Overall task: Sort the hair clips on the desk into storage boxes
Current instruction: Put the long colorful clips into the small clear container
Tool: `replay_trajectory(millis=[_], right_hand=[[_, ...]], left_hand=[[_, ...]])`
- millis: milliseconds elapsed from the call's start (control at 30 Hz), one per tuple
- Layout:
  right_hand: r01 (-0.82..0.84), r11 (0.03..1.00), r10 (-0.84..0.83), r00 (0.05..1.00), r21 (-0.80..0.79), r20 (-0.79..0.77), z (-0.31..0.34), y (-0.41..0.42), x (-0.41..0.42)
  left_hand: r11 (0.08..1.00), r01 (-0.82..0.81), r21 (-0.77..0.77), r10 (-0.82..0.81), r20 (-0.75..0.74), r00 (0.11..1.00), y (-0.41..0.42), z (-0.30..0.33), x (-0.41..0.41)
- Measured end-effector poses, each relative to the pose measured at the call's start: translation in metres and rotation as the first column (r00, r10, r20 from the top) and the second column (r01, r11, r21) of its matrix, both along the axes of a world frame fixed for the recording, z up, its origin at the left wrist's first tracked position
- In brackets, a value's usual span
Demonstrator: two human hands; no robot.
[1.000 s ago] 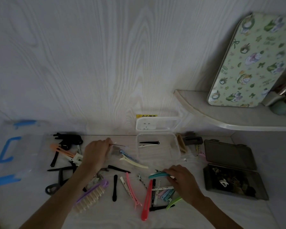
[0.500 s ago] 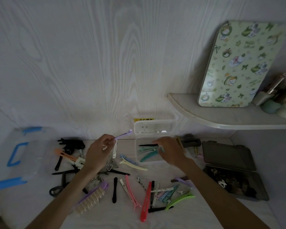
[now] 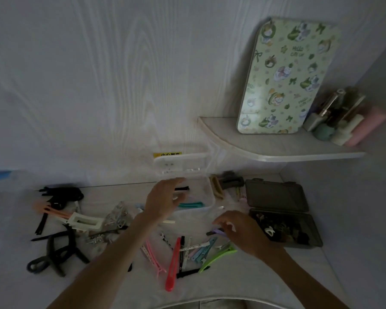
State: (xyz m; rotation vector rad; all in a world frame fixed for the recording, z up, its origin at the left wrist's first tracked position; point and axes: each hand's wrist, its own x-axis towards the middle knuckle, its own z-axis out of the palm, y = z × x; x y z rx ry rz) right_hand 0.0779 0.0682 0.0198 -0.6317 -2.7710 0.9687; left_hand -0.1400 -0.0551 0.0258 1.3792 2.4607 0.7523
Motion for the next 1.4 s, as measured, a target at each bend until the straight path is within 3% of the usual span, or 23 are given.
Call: replay_trajectory(millis=[100, 167, 233, 300, 433, 567, 667, 800, 900, 1000, 1067, 1167, 1300, 1400], right_hand=[[0.0, 1.0, 0.005, 0.99, -0.029, 0.138, -0.023, -0.002, 0.021], [-0.06, 0.998, 0.051, 0.959, 0.024, 0.278, -0.036, -0.006, 0.027], [-0.133, 0.987, 0.076, 0.882, 0.091, 0.465, -0.044, -0.011, 0.03], [-0.162, 0.976, 0.065, 0.853, 0.145, 0.517, -0.047, -0.02, 0.03], [-0.129, 0.943, 0.028, 0.95, 0.308, 0.311, -0.057, -0.035, 0.029], [-0.092, 0.929, 0.017, 0.978, 0.357, 0.208, -0.059, -0.033, 0.017], [-0.061, 0.934, 0.018, 0.992, 0.352, 0.125, -0.054, -0.03, 0.01], [-0.028, 0.959, -0.004, 0.994, 0.283, 0.112, -0.049, -0.025, 0.007], [0.037, 0.963, -0.048, 0.998, 0.267, 0.036, -0.043, -0.022, 0.009], [0.091, 0.961, -0.071, 0.994, 0.262, -0.085, -0.036, -0.022, 0.008], [0.126, 0.969, -0.095, 0.984, 0.21, -0.152, -0.029, -0.024, 0.002], [0.131, 0.965, -0.084, 0.975, 0.227, -0.207, -0.012, -0.026, -0.015], [0.039, 0.968, 0.01, 0.98, 0.246, -0.198, 0.01, -0.018, -0.054], [-0.04, 0.953, 0.08, 0.989, 0.301, -0.121, 0.018, -0.013, -0.087]], left_hand=[[0.991, 0.04, 0.126, -0.028, -0.091, 0.995, -0.022, -0.008, 0.017], [0.994, -0.008, 0.105, 0.013, -0.048, 0.999, -0.045, -0.009, 0.028], [0.995, -0.024, -0.096, 0.026, 0.017, 1.0, -0.066, -0.012, 0.041], [0.953, 0.019, -0.302, -0.001, 0.06, 0.998, -0.083, -0.018, 0.056], [0.892, 0.082, -0.445, -0.06, 0.063, 0.996, -0.101, -0.029, 0.075], [0.9, 0.053, -0.432, -0.043, 0.033, 0.999, -0.096, -0.034, 0.066], [0.916, 0.057, -0.397, -0.017, 0.104, 0.994, -0.096, -0.035, 0.054], [0.951, 0.027, -0.309, 0.005, 0.101, 0.995, -0.1, -0.033, 0.042], [0.989, -0.006, -0.146, 0.017, 0.079, 0.997, -0.101, -0.019, 0.04], [0.995, -0.022, 0.095, 0.025, -0.037, 0.999, -0.084, 0.0, 0.033], [0.989, -0.001, 0.15, 0.018, -0.117, 0.993, -0.063, 0.012, 0.022], [0.998, -0.008, 0.061, 0.013, -0.095, 0.995, -0.035, 0.019, 0.007], [0.982, -0.028, -0.184, 0.006, -0.115, 0.993, -0.031, 0.011, -0.005], [0.99, -0.088, -0.111, 0.079, -0.089, 0.993, -0.046, 0.01, -0.004]])
